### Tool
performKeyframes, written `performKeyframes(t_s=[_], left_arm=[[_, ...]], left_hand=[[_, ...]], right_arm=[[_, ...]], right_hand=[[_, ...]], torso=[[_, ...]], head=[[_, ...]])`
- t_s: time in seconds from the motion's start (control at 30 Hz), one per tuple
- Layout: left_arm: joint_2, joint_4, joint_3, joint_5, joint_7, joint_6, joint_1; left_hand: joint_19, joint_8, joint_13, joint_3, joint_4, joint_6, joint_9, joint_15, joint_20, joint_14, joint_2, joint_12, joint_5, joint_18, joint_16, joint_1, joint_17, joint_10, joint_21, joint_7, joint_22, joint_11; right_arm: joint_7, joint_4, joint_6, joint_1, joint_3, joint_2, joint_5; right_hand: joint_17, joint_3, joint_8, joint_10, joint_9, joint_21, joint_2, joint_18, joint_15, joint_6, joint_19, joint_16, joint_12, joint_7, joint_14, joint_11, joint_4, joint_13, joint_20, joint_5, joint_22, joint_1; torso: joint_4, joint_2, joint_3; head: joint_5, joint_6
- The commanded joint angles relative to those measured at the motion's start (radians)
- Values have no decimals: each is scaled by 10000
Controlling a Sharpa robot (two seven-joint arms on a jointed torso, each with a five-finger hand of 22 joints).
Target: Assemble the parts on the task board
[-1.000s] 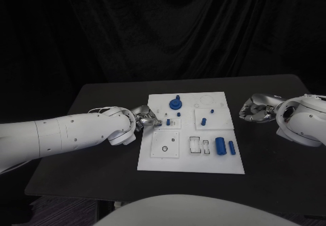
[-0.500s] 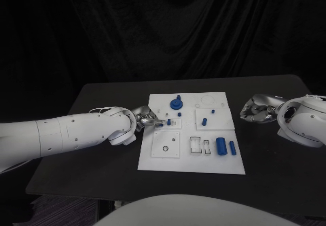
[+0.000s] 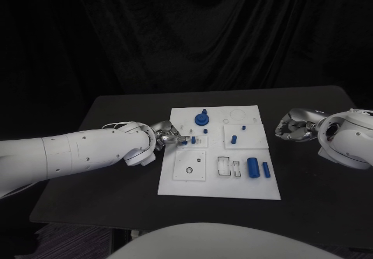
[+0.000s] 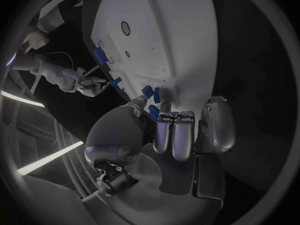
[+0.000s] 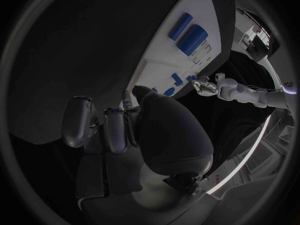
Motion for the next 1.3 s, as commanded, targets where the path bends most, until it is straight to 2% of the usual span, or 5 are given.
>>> performKeyframes(t_s=[0.03,0.37,0.53,0.77,1.3], left_arm=[[23,-106,-97,80,-108,377,-137],[28,-195,-97,80,152,480,-144],[30,-219,-97,80,184,489,-148],[32,-242,-97,80,259,332,-152],[6,-288,-97,-96,598,-867,-153]], left_hand=[[12,-121,2631,-120,181,-192,-35,65,80,1057,114,-44,425,-58,26,161,2633,1045,-43,266,1695,60],[-30,-33,2631,78,216,-261,38,33,62,1057,220,-44,2589,-46,26,1153,2633,1045,-79,216,1684,14],[-37,-3,2631,303,126,-270,52,20,49,1057,144,-44,3145,-46,26,1395,2633,1045,-81,200,1683,-2],[-35,50,2631,703,-144,-274,87,-7,25,1057,-7,-44,3643,-48,26,1727,2633,1045,-64,164,1686,-35],[27,119,2631,983,-337,-192,114,-39,-3,1057,-133,-44,3667,-76,26,1863,2633,1045,84,128,1726,-71]], right_arm=[[-165,-3,114,-4,6,0,-26],[-174,-15,116,-5,6,-1,-25],[-183,-17,119,-6,6,-8,-24],[-188,-24,121,-8,6,2,-24],[-192,-24,136,-10,6,-22,-24]], right_hand=[[-23,65,67,-94,13,-45,-9,77,-52,56,-61,-52,-57,-27,258,-1,9,753,20,47,1583,58],[-19,65,67,-106,12,-48,-9,78,-52,54,-62,-50,-67,-27,259,-1,10,738,20,47,1583,57],[-19,65,67,-106,12,-48,-9,78,-52,54,-62,-50,-67,-27,259,-1,10,738,20,47,1583,57],[-19,65,67,-106,12,-48,-9,78,-52,54,-62,-50,-67,-27,259,-1,10,738,20,47,1583,57],[-19,68,60,-121,10,-59,-11,80,-56,39,-65,-52,-83,-32,258,-8,6,716,18,48,1580,58]], torso=[[6,-8,1],[-3,-17,-3],[1,-9,0],[11,8,-1],[4,3,-3]], head=[[12,-1],[4,-1],[-1,-1],[-4,-1],[-3,-1]])
